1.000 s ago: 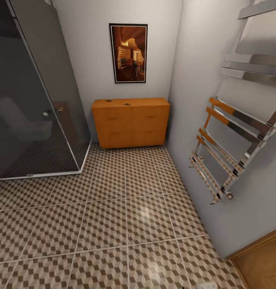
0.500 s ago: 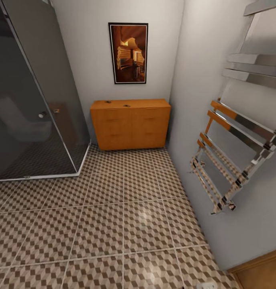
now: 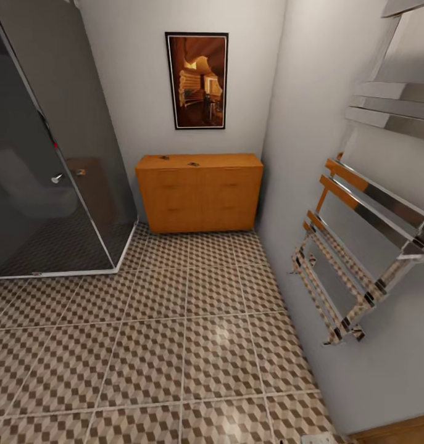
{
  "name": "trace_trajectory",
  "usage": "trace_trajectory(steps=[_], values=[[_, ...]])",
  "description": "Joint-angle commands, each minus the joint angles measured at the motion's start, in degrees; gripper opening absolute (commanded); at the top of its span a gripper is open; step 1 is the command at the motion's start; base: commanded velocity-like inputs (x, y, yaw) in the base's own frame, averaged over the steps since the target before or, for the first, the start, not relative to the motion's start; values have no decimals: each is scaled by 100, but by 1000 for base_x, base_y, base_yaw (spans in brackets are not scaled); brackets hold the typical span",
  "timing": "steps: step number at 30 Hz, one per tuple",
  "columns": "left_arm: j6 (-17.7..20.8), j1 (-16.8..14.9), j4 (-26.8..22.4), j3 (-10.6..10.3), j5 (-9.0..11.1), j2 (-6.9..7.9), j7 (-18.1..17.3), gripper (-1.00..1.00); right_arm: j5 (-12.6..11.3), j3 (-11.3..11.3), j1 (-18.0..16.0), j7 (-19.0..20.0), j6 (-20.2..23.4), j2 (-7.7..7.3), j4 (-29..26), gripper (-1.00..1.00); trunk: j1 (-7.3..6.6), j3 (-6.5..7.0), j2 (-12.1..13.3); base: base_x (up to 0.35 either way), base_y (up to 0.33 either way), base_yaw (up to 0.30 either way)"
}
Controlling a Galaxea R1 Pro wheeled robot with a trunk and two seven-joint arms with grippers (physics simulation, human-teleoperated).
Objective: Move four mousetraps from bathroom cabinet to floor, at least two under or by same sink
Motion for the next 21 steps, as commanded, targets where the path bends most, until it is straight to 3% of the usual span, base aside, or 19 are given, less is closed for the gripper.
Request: trace_trajectory(steps=[1, 21], values=[[-27, -9, 20, -49, 11, -3, 28, 100, 48, 41, -4, -60, -5, -1, 5, 100, 5, -11, -10, 154, -110, 59], [-27, -9, 20, -49, 11, -2, 28, 100, 49, 41, -4, -60, -5, -1, 5, 100, 5, -16, -10, 150, -36, 9]])
